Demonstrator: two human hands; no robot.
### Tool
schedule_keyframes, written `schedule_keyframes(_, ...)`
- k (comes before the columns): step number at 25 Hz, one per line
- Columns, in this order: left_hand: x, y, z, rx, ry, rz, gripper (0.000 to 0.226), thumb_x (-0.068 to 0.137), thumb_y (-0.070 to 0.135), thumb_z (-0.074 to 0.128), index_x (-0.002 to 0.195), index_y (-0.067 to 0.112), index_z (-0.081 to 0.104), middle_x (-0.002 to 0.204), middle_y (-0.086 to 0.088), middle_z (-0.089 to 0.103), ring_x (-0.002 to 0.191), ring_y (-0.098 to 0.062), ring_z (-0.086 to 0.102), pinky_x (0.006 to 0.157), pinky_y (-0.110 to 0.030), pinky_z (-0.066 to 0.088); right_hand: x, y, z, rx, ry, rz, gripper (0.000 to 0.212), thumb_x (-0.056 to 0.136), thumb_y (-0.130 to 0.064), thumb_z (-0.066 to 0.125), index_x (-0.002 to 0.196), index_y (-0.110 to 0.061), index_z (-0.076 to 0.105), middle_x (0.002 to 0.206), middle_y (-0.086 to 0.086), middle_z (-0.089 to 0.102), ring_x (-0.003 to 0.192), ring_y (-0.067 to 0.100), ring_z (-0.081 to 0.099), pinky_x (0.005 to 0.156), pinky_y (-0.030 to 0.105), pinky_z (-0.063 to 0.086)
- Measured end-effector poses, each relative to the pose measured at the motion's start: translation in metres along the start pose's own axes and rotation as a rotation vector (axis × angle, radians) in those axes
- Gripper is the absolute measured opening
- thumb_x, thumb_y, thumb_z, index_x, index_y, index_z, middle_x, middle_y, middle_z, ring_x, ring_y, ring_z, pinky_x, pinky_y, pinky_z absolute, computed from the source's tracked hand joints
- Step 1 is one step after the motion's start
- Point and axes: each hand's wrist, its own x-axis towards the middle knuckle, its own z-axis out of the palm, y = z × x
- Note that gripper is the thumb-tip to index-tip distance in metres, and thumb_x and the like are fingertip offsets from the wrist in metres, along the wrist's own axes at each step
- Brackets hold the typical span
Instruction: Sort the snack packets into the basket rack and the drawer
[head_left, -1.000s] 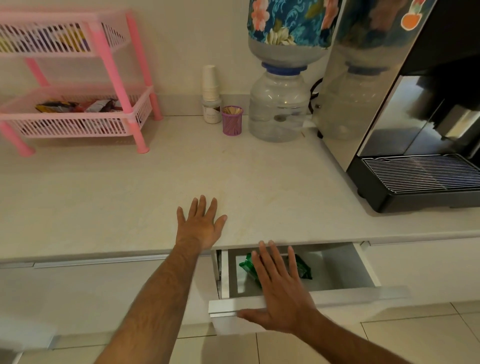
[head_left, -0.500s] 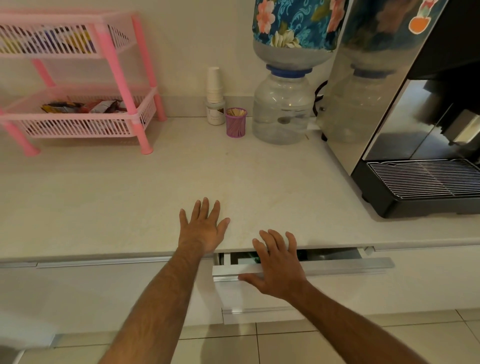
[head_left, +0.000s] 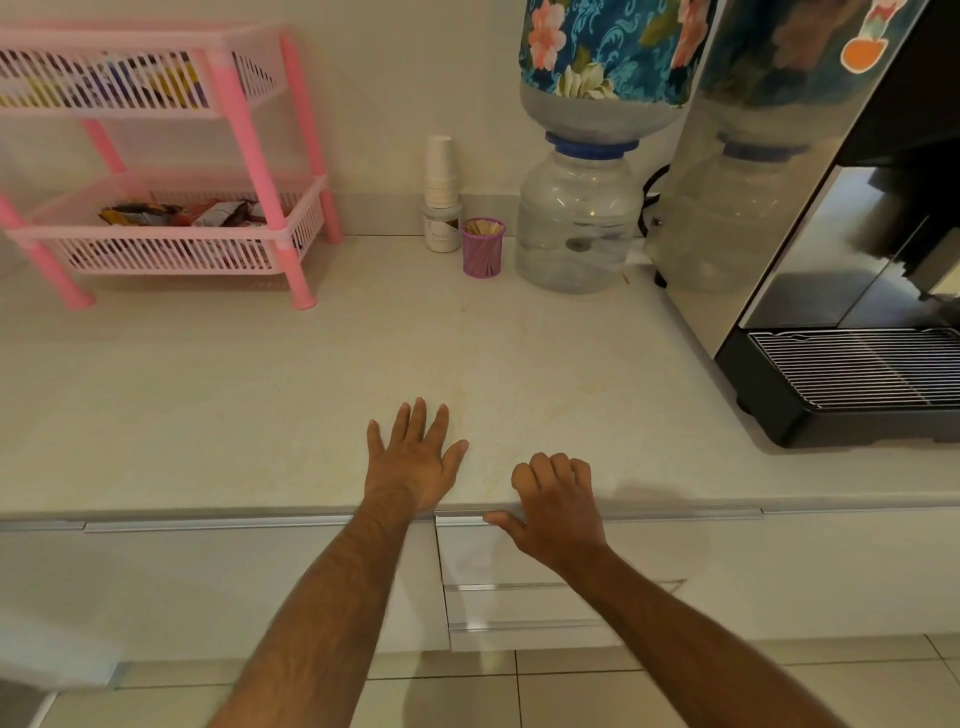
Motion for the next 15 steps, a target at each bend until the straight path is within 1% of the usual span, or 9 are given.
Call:
schedule_keyframes(6, -0.0014, 0.0014, -0.0017, 0.001, 0.003, -0.004, 0.071, 0.096, 0.067, 0.002, 0.158, 0.032, -0.006, 0.167, -0.002, -0.012, 0.154, -0.023, -0.012, 0.121, -0.057, -0.008, 0.0028, -0.0008, 0.0006, -0.053, 0.012, -0.015, 0.055, 0.071, -0.067, 0.072, 0.081, -0.014, 0.060, 0.076, 0.004, 0.056, 0.070, 0.022, 0.049, 0.067, 0.040, 0.045)
schedule_keyframes(15, -0.0006, -0.0011, 0.0001, -0.011, -0.006, 0.006, 0.071, 0.097, 0.067, 0.002, 0.159, 0.032, -0.004, 0.168, -0.002, -0.011, 0.154, -0.022, -0.012, 0.121, -0.057, -0.009, 0.0037, -0.0009, 0.0015, -0.050, -0.010, -0.014, 0.055, 0.074, -0.068, 0.067, 0.083, -0.015, 0.059, 0.076, 0.003, 0.055, 0.070, 0.022, 0.047, 0.066, 0.039, 0.043)
